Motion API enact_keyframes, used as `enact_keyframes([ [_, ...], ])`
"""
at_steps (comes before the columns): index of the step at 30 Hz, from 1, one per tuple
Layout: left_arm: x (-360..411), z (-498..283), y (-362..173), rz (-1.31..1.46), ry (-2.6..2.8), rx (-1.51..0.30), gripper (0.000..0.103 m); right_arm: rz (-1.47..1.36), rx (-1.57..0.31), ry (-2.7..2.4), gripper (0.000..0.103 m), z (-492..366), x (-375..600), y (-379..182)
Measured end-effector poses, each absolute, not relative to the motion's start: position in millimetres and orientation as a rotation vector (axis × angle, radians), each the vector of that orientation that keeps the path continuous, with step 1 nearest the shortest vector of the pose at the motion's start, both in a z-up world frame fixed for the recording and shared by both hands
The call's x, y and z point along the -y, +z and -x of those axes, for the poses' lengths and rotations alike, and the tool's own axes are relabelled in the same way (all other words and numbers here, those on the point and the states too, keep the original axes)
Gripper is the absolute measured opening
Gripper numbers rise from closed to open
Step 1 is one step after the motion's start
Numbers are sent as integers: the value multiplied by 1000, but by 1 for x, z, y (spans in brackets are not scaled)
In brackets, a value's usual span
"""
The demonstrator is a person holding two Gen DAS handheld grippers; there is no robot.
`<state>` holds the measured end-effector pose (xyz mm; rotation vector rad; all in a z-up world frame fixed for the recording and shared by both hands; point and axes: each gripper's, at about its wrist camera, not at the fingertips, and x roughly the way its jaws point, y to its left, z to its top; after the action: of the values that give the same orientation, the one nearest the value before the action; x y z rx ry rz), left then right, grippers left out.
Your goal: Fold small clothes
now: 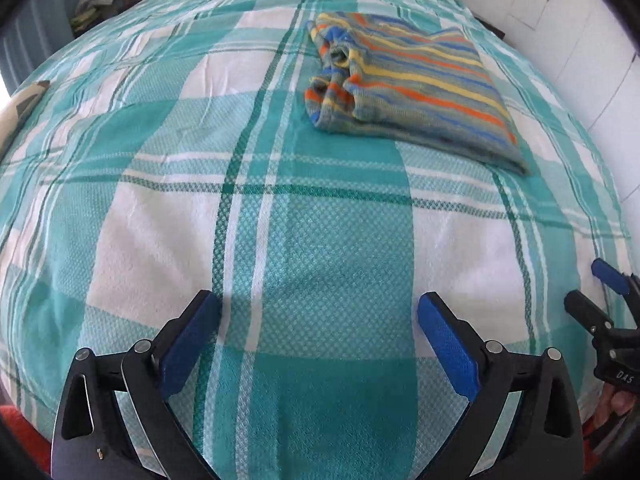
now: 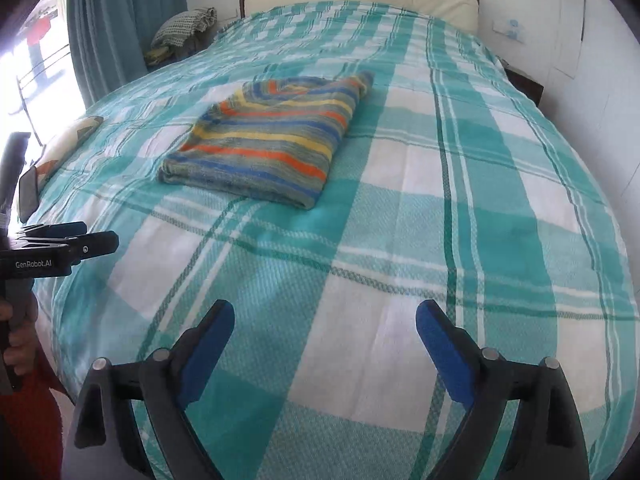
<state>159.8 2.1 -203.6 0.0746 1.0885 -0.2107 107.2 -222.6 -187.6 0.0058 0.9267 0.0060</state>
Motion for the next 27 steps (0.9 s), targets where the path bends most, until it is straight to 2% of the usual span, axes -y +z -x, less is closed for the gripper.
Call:
enact_keyframes([
  [2, 10, -152, -206, -174, -191, -1036, 102, -35, -971, -16, 93, -100, 227, -212],
  [7, 11, -157, -211, -163, -176, -1051, 102, 46, -931, -30, 103, -94, 217, -221],
  [27, 11, -156, -213, -180, -189, -1042, 102, 59, -950, -41, 103, -98, 214, -224],
])
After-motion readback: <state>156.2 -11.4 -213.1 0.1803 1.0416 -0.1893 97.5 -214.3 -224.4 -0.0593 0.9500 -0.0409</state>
